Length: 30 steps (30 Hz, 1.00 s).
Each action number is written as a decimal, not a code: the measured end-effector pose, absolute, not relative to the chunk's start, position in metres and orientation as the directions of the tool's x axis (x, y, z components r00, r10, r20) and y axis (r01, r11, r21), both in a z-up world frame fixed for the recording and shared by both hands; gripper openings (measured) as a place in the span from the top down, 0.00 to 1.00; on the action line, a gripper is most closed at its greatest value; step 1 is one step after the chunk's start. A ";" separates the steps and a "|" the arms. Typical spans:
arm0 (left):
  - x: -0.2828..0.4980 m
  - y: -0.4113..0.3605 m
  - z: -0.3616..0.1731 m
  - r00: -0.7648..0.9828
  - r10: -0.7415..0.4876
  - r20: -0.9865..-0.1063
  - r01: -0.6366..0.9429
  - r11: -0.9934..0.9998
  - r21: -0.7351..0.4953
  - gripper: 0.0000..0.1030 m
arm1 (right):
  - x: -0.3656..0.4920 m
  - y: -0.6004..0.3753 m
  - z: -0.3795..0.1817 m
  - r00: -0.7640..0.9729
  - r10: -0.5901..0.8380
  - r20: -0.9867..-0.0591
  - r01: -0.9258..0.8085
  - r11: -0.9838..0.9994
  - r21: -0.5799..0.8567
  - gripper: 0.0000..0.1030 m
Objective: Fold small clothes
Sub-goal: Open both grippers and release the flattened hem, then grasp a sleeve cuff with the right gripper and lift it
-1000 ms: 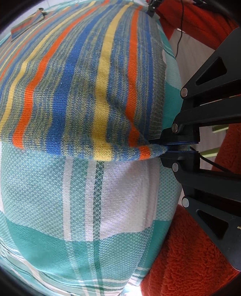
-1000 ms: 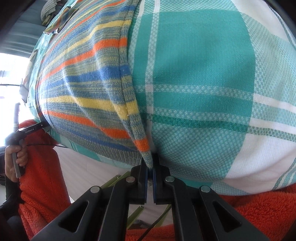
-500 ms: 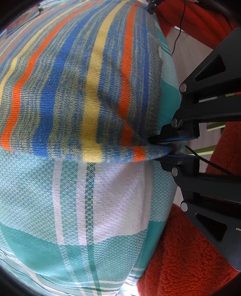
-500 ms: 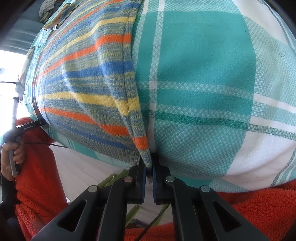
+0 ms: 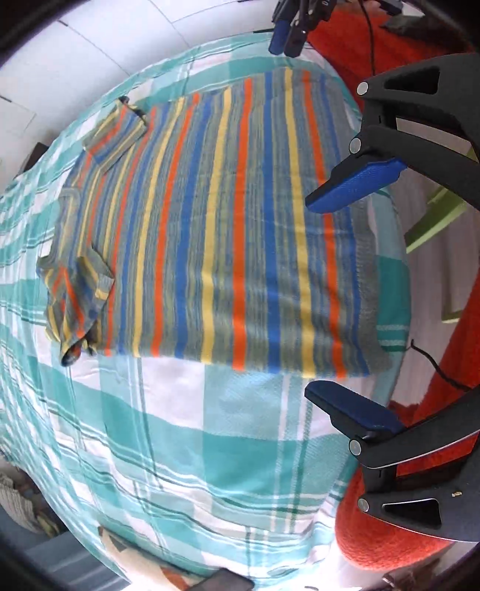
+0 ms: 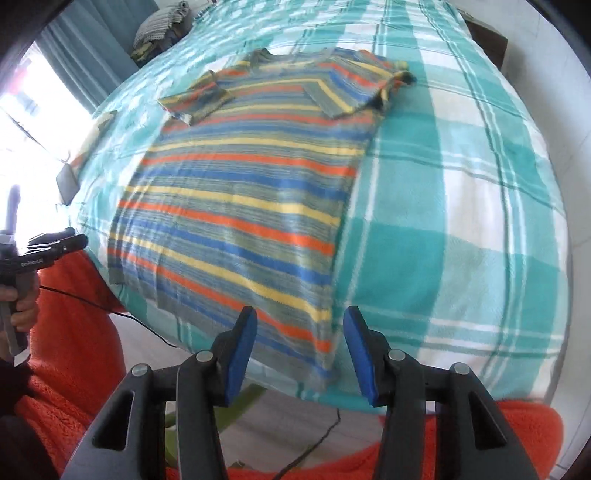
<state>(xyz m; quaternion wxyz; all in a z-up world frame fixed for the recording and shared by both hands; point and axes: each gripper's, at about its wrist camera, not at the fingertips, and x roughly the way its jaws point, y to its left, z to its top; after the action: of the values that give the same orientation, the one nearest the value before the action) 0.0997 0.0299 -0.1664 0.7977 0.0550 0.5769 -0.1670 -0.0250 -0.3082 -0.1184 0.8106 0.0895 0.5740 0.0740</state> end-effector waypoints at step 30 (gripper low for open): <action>0.099 0.076 -0.163 0.493 -0.101 -0.864 0.121 0.992 -0.047 0.15 | 0.203 -0.408 -0.122 0.560 0.056 -0.827 0.018 0.997 0.079 0.96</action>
<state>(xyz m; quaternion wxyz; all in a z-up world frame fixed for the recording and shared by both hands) 0.0987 0.0757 -0.1629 0.8638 0.0101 0.4996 -0.0641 0.2025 -0.4081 -0.1220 0.8822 0.0393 0.4691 0.0106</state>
